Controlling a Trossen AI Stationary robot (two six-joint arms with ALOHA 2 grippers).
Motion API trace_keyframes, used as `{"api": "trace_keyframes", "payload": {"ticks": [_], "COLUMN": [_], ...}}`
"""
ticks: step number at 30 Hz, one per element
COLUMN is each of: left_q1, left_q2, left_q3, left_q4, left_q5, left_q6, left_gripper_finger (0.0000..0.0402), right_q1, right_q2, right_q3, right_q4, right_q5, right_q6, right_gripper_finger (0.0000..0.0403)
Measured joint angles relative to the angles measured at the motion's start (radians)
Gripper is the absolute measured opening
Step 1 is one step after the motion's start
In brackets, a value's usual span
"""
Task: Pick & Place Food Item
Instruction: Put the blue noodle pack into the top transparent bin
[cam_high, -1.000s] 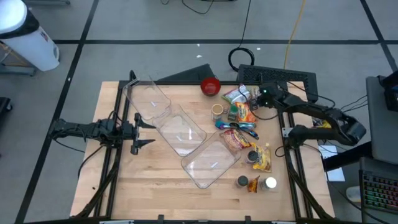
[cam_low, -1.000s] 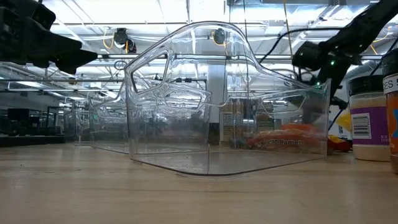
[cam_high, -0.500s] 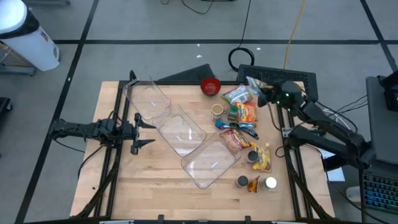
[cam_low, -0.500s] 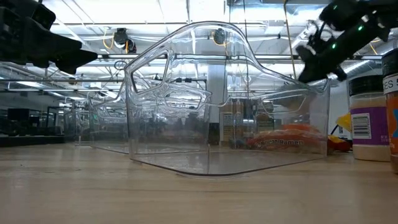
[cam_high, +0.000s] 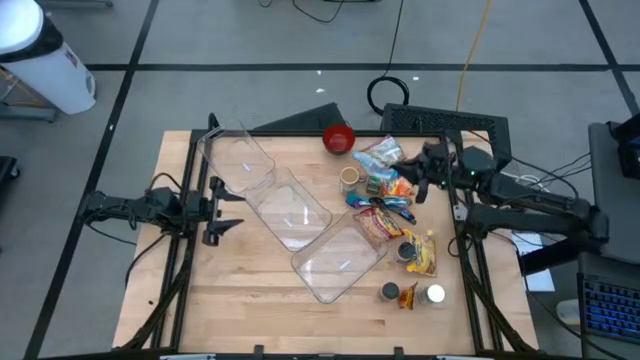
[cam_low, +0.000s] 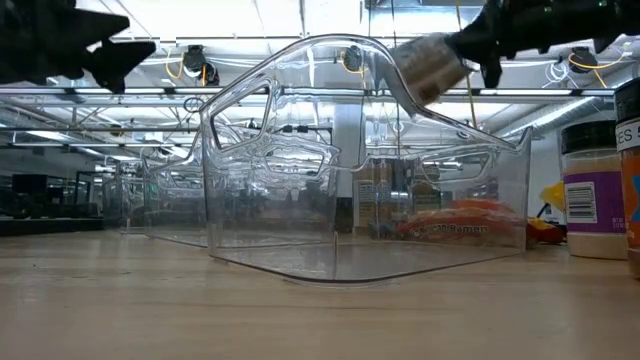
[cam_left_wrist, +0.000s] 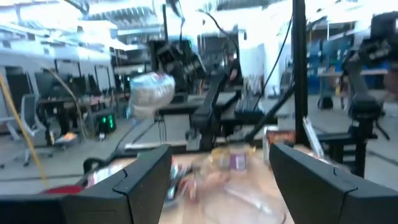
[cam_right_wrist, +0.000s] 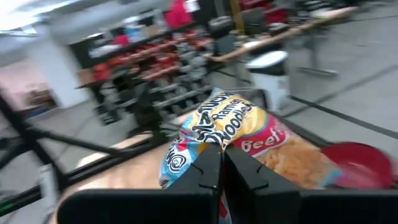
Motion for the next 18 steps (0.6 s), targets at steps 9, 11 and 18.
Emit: {"api": "trace_keyframes", "payload": {"ticks": [9,11,18], "left_q1": [-0.003,-0.001,0.001], "left_q2": [0.05,0.093,0.364], "left_q3": [0.0,0.0,0.001], "left_q4": [0.088,0.158,0.524], "left_q5": [0.026,0.015,-0.031], "left_q6": [-0.026,-0.009,0.034], "left_gripper_finger": [0.0274,0.0273,0.0273], "right_q1": [0.172,0.186,0.204], "right_q2": [0.199,0.245,0.394], "right_q3": [0.0,0.0,0.0], "right_q4": [0.306,0.351,0.537], "right_q5": [-0.001,-0.006,-0.139], "right_q6": [-0.03,-0.03,-0.001], "right_gripper_finger": [0.0,0.0,0.0]}}
